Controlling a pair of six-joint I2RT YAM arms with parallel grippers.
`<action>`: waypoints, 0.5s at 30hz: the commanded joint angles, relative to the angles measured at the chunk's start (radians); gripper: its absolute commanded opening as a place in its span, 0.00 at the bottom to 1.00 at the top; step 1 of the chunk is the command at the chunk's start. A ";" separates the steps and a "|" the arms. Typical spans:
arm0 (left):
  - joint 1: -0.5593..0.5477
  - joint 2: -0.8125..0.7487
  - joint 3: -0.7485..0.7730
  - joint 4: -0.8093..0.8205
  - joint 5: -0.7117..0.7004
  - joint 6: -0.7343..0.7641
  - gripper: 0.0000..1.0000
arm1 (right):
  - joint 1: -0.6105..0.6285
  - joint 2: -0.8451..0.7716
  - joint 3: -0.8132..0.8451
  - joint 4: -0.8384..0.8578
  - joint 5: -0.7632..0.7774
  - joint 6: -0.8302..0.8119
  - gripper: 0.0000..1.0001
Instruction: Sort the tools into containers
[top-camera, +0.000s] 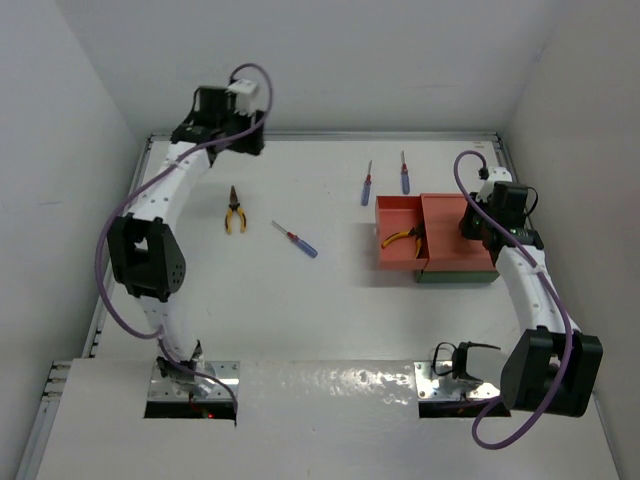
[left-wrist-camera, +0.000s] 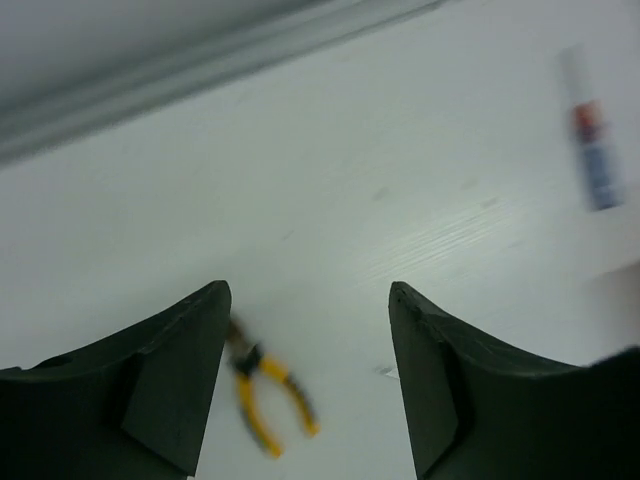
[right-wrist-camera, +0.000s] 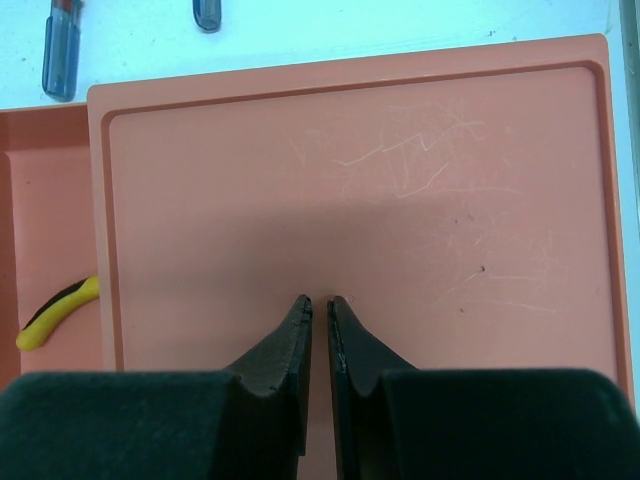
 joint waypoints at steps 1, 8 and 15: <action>0.109 -0.013 -0.199 -0.068 -0.070 0.008 0.61 | 0.004 0.046 -0.038 -0.104 -0.001 -0.008 0.11; 0.167 -0.058 -0.479 0.053 -0.114 0.014 0.64 | 0.004 0.067 -0.030 -0.107 -0.001 -0.014 0.11; 0.186 0.022 -0.540 0.071 -0.223 0.024 0.55 | 0.004 0.064 -0.038 -0.110 0.003 -0.017 0.11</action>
